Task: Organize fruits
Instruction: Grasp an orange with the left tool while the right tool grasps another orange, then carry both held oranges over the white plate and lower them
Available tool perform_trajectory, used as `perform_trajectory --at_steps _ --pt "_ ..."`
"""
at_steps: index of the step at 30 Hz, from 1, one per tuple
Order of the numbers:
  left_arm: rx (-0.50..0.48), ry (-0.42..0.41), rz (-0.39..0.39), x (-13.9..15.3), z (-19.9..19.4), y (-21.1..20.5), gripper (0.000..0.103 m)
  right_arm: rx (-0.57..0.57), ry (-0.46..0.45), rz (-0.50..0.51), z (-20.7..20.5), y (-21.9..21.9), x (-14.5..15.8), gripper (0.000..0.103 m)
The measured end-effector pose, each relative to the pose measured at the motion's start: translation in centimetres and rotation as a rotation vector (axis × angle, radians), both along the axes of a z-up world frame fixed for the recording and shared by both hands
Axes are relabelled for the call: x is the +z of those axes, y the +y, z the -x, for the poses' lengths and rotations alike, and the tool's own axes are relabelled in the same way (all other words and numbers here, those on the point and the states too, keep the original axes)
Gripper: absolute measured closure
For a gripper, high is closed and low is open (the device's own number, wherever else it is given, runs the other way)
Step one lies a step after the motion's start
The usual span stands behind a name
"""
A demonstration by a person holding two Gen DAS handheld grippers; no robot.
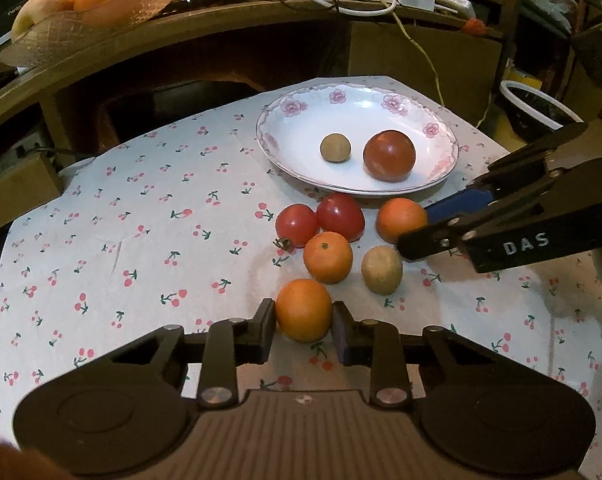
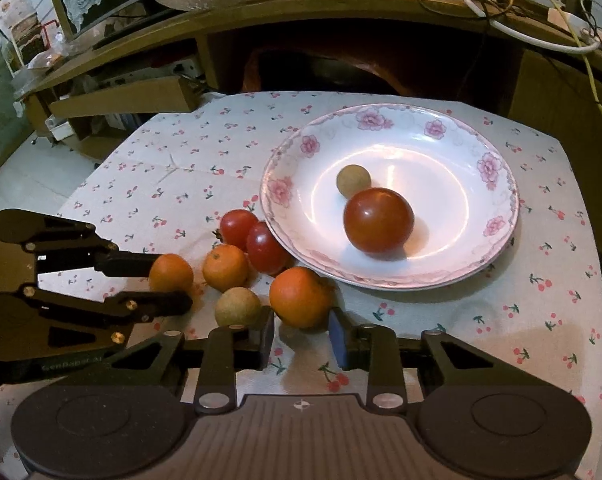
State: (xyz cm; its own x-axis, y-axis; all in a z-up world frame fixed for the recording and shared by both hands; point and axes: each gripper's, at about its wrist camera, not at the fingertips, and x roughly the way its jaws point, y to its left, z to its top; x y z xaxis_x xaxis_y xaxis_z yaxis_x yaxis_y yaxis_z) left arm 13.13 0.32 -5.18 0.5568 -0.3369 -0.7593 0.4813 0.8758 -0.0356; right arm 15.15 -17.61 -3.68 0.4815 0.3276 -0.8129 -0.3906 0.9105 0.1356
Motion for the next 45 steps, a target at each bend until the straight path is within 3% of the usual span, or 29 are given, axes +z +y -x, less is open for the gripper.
perform_trajectory --at_steps 7,11,13,16,19,28,35,40,45 --pt "0.018 0.020 0.014 -0.5 -0.4 -0.2 0.067 -0.009 -0.029 0.025 -0.2 0.8 -0.5 0.064" --pt "0.015 0.010 0.005 -0.5 -0.3 -0.4 0.067 -0.015 -0.038 0.014 -0.6 1.3 -0.8 0.047" --pt "0.020 0.012 0.004 -0.5 -0.3 -0.4 0.067 -0.012 -0.047 0.025 -0.6 1.7 -0.8 0.051" --pt "0.028 0.021 0.010 -0.4 -0.2 -0.2 0.068 -0.015 -0.045 0.057 -0.7 2.0 -0.6 0.068" --pt "0.030 0.029 0.013 -0.3 -0.1 -0.1 0.068 -0.029 -0.025 0.052 -0.6 1.7 -0.4 0.070" --pt "-0.059 0.037 0.036 0.5 2.7 -0.9 0.068 -0.060 0.012 0.045 3.8 0.7 0.8 0.070" --pt "-0.114 0.044 -0.020 -0.3 3.7 -2.2 0.068 -0.071 0.031 0.071 6.1 0.5 0.1 0.069" --pt "-0.106 0.051 -0.025 -0.4 3.7 -1.8 0.056 -0.053 0.020 0.059 5.9 0.3 -0.1 0.066" --pt "-0.100 0.046 -0.033 -0.4 3.9 -1.5 0.052 -0.028 0.029 0.035 5.7 0.3 0.0 0.059"
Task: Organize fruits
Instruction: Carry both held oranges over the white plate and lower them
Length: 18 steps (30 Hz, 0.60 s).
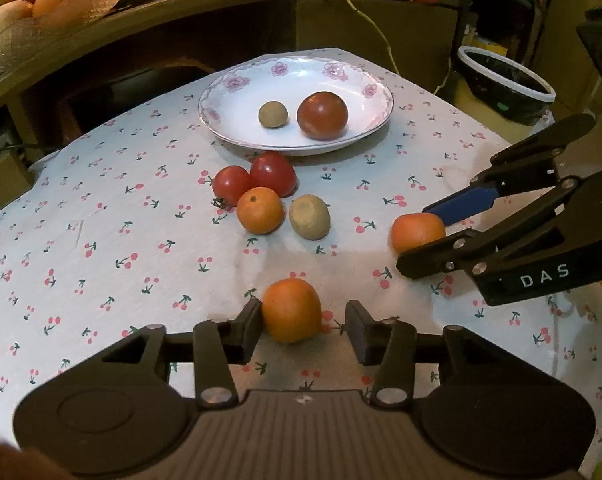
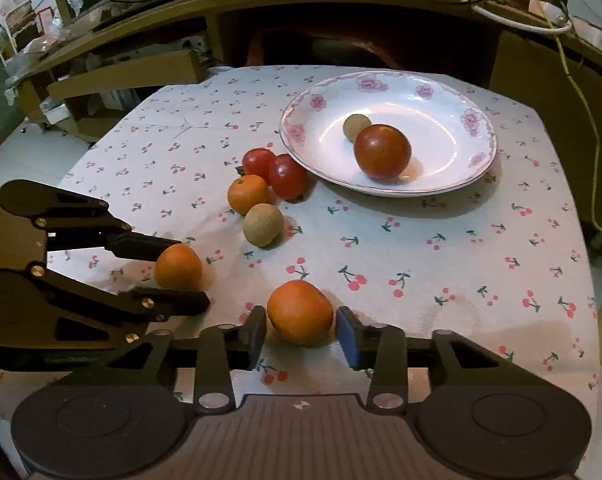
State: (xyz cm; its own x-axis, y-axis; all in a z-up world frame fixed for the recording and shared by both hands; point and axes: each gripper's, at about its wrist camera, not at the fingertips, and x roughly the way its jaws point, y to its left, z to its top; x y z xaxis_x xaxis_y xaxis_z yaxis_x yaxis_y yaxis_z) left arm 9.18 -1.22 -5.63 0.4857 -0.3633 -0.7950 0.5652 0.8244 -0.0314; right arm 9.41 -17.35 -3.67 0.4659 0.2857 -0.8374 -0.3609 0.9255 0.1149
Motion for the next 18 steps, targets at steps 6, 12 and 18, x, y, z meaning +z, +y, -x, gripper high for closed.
perform_trajectory --at_steps 6,12,18 --pt "0.025 0.008 0.016 0.2 -0.2 0.0 0.061 0.025 -0.002 0.004 0.0 0.0 0.1 0.067" --pt "0.039 0.021 0.011 0.5 -0.8 -0.3 0.068 0.016 0.006 0.012 -0.1 -0.1 0.4 0.069" --pt "0.031 -0.005 0.022 1.4 -1.0 -1.1 0.068 0.006 -0.018 -0.011 -0.5 -0.1 1.3 0.069"
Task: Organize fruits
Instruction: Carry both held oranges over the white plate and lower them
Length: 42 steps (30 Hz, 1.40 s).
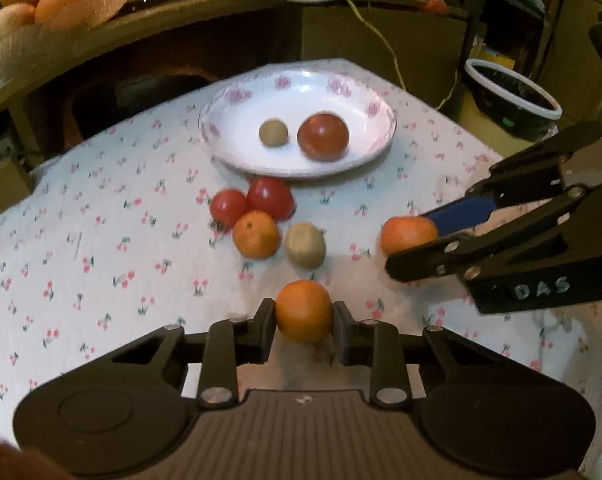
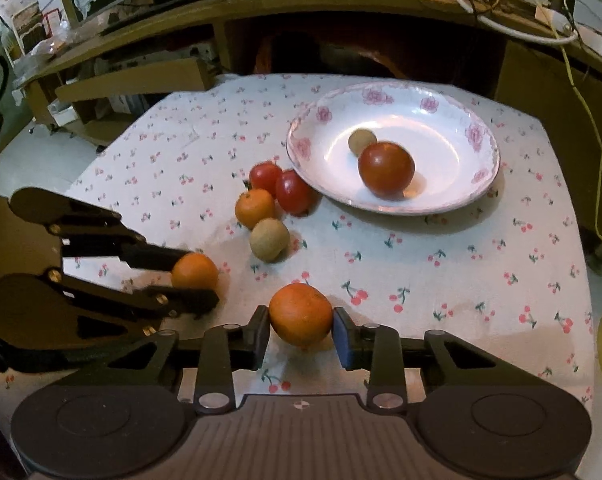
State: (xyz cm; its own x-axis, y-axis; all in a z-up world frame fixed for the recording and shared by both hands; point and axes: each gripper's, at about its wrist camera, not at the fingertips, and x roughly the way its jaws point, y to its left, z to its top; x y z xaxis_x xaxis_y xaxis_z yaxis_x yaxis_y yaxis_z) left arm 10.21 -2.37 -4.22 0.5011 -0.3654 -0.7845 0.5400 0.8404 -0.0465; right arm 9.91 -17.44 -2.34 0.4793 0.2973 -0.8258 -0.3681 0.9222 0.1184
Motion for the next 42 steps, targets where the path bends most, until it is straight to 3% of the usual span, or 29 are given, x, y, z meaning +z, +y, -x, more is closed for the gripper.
perform_trajectory --at_steps 16,29,42 --pt "0.054 -0.096 0.028 2.7 -3.9 -2.8 0.068 -0.119 -0.091 -0.028 -3.0 -1.7 2.2 0.069" --pt "0.082 -0.118 0.011 2.1 -7.3 -5.0 0.068 -0.203 -0.128 -0.007 -6.1 -3.7 2.1 0.069" --pt "0.114 -0.105 -0.001 0.9 -9.2 -5.3 0.068 -0.199 -0.146 0.034 -8.3 -3.8 0.9 0.068"
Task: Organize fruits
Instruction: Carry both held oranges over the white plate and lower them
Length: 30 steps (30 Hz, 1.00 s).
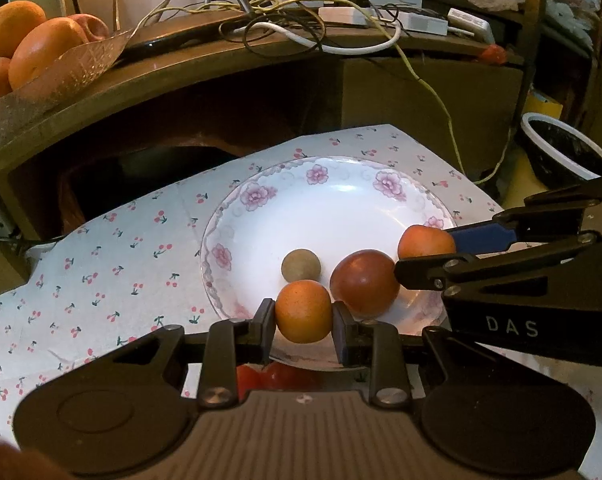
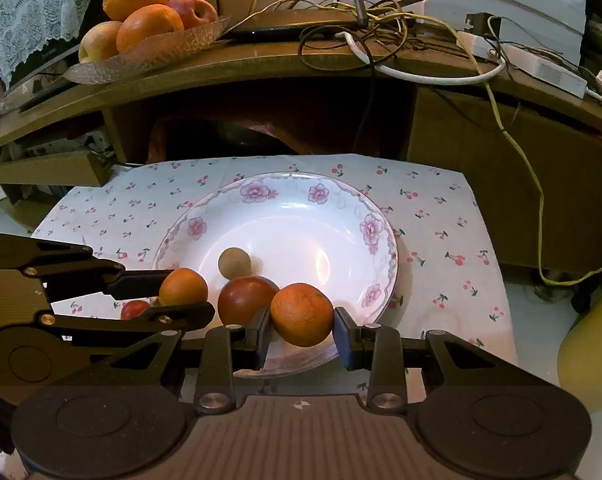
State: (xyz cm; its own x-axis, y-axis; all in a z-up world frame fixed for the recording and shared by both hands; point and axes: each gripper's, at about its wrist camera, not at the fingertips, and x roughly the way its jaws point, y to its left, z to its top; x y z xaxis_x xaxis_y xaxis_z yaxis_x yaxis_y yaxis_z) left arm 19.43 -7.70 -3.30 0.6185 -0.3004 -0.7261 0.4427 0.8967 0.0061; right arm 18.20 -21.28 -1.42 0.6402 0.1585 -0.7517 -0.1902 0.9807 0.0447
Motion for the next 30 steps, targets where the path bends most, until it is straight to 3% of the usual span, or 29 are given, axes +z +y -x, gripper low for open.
perform_trajectory --at_steps 30 --pt "0.018 0.001 0.001 -0.08 -0.35 0.02 0.068 -0.007 -0.026 0.003 -0.60 0.18 0.01 0.067"
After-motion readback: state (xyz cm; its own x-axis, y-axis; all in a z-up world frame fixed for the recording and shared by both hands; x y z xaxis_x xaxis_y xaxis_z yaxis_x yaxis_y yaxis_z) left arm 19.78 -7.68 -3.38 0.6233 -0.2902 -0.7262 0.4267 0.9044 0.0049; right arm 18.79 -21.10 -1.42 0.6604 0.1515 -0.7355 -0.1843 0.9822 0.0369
